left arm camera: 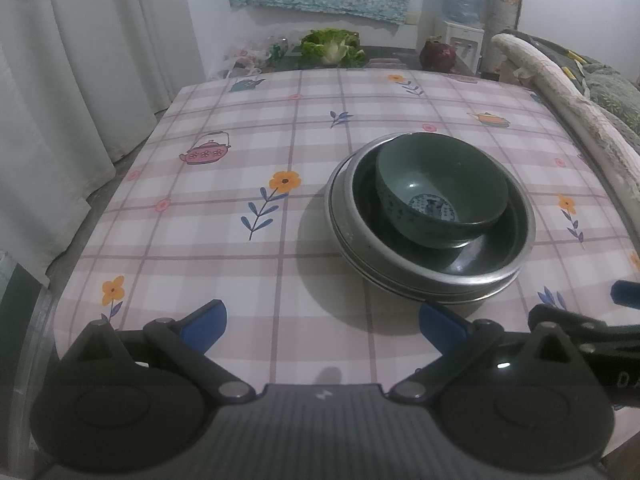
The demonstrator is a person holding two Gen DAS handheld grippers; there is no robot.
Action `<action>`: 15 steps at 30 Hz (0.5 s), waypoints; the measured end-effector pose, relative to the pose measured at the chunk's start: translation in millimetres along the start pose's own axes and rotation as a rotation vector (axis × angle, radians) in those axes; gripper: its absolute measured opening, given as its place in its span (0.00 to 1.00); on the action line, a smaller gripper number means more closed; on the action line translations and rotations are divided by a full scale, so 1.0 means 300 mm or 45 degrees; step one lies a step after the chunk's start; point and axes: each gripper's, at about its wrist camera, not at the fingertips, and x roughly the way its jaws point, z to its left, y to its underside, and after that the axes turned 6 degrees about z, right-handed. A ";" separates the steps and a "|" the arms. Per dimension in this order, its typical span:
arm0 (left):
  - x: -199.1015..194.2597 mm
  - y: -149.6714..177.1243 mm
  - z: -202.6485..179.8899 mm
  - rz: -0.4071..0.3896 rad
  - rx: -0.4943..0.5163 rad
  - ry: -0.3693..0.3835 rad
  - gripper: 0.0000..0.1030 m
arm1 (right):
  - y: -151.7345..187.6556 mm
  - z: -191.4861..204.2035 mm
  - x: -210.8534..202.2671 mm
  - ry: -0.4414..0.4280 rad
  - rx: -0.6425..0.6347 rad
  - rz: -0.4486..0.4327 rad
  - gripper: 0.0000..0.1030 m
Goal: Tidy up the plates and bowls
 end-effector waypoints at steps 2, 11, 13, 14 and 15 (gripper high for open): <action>0.001 0.001 0.003 0.001 -0.001 -0.002 1.00 | 0.000 0.001 0.001 0.000 -0.002 0.000 0.99; 0.001 0.001 0.009 0.002 -0.005 -0.003 1.00 | 0.000 0.004 0.002 -0.003 -0.003 0.002 0.99; 0.002 0.001 0.008 0.004 -0.004 -0.003 1.00 | 0.001 0.006 0.002 -0.001 -0.005 0.003 0.99; 0.001 0.001 0.008 0.004 -0.005 -0.003 1.00 | 0.001 0.008 0.002 -0.002 -0.006 0.004 0.99; 0.001 0.001 0.009 0.004 -0.005 -0.003 1.00 | 0.002 0.010 0.002 -0.003 -0.006 0.005 0.99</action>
